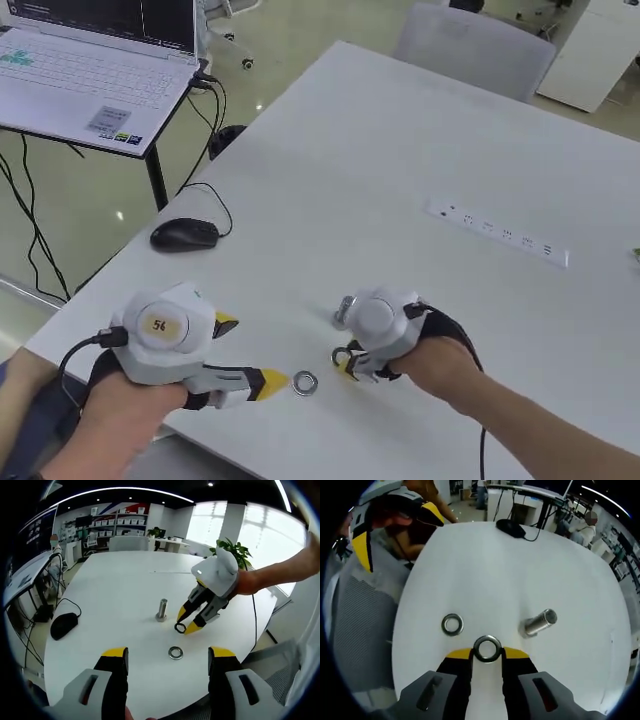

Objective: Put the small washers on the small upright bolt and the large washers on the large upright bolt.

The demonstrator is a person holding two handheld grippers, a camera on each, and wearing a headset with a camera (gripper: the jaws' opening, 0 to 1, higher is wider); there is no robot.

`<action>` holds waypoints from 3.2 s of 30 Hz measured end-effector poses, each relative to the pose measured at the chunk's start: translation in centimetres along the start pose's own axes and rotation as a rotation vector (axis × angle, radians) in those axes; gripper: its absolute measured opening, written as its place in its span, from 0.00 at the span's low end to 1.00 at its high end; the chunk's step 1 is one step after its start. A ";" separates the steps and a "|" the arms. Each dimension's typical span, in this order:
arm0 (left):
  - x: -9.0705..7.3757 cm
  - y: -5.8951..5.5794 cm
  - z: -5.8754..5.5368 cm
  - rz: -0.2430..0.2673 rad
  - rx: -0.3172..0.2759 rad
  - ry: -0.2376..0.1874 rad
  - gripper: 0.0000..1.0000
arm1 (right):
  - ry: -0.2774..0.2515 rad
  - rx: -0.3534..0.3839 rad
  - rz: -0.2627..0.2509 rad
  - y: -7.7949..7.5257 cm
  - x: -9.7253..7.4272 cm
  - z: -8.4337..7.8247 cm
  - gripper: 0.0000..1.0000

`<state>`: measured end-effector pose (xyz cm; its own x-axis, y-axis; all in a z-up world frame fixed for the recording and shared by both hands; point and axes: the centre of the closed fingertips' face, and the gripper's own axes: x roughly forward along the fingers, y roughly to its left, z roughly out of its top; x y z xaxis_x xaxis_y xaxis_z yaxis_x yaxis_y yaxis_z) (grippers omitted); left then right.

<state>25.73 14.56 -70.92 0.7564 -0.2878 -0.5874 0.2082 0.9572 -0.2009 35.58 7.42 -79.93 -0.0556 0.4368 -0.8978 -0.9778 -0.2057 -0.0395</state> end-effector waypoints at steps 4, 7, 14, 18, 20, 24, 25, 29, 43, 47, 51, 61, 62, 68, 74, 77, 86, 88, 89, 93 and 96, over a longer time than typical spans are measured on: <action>0.0 -0.1 0.0 -0.002 0.000 -0.001 0.64 | -0.013 -0.002 -0.019 -0.4 -1.3 0.6 0.23; 0.1 -0.1 0.0 -0.005 0.002 -0.001 0.64 | -0.023 -0.008 -0.036 -1.0 -2.1 1.2 0.23; 0.2 -0.4 0.2 -0.010 0.008 -0.003 0.64 | -0.054 -0.012 -0.070 -2.6 -4.0 3.0 0.23; 0.2 -0.4 0.2 -0.012 0.009 -0.003 0.64 | -0.070 -0.014 -0.090 -3.7 -4.8 4.1 0.23; 0.2 -0.5 0.1 -0.013 0.010 -0.001 0.64 | -0.074 -0.014 -0.099 -4.2 -5.0 4.5 0.23; 0.2 -0.6 0.1 -0.014 0.013 0.001 0.64 | -0.078 -0.005 -0.110 -5.3 -4.9 5.0 0.23; 0.2 -0.6 0.1 -0.014 0.014 0.001 0.65 | -0.078 0.000 -0.113 -5.5 -4.9 5.1 0.23; 0.2 -0.5 0.2 -0.012 0.014 -0.001 0.65 | -0.072 0.018 -0.110 -6.3 -4.4 5.3 0.23; 0.1 -0.1 0.2 -0.005 0.006 -0.002 0.65 | -0.028 0.026 -0.086 -6.5 -2.6 4.6 0.23; 0.1 -0.1 0.2 -0.004 0.005 0.000 0.65 | -0.029 0.038 -0.086 -6.6 -2.5 4.5 0.23; 0.1 0.0 0.1 -0.005 0.004 0.001 0.65 | -0.024 0.037 -0.081 -6.5 -2.2 4.4 0.23; 0.1 0.0 0.0 -0.004 -0.001 0.004 0.65 | -0.012 0.045 -0.071 -6.6 -1.7 4.1 0.23; 0.1 0.0 -0.1 -0.003 -0.001 0.005 0.65 | -0.009 0.045 -0.070 -6.7 -1.6 4.1 0.23; 0.1 0.1 -0.3 -0.002 -0.003 0.007 0.65 | 0.003 0.045 -0.065 -6.7 -0.9 3.8 0.23; 0.1 0.1 -0.3 -0.003 -0.003 0.009 0.65 | 0.014 0.049 -0.063 -6.6 -0.1 3.4 0.23; 0.1 0.2 -0.5 -0.003 -0.005 0.013 0.65 | 0.023 0.050 -0.061 -6.5 0.3 3.2 0.23; 0.0 0.4 -0.7 0.003 -0.013 0.014 0.65 | 0.039 0.064 -0.052 -6.2 1.3 2.6 0.23; 0.0 0.4 -0.7 0.004 -0.013 0.014 0.65 | 0.042 0.066 -0.049 -6.1 1.5 2.5 0.23; 0.0 0.4 -0.7 0.003 -0.013 0.015 0.65 | 0.045 0.067 -0.050 -6.1 1.6 2.4 0.23; 0.2 0.4 -0.8 0.001 -0.014 0.016 0.64 | 0.051 0.077 -0.046 -6.0 1.9 2.1 0.23; 0.2 0.3 -0.8 -0.001 -0.013 0.017 0.64 | 0.055 0.087 -0.043 -5.9 2.2 1.8 0.24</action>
<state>25.50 14.76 -71.74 0.7453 -0.2896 -0.6006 0.2009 0.9564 -0.2119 40.91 11.18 -80.85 -0.0041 0.3939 -0.9191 -0.9931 -0.1096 -0.0426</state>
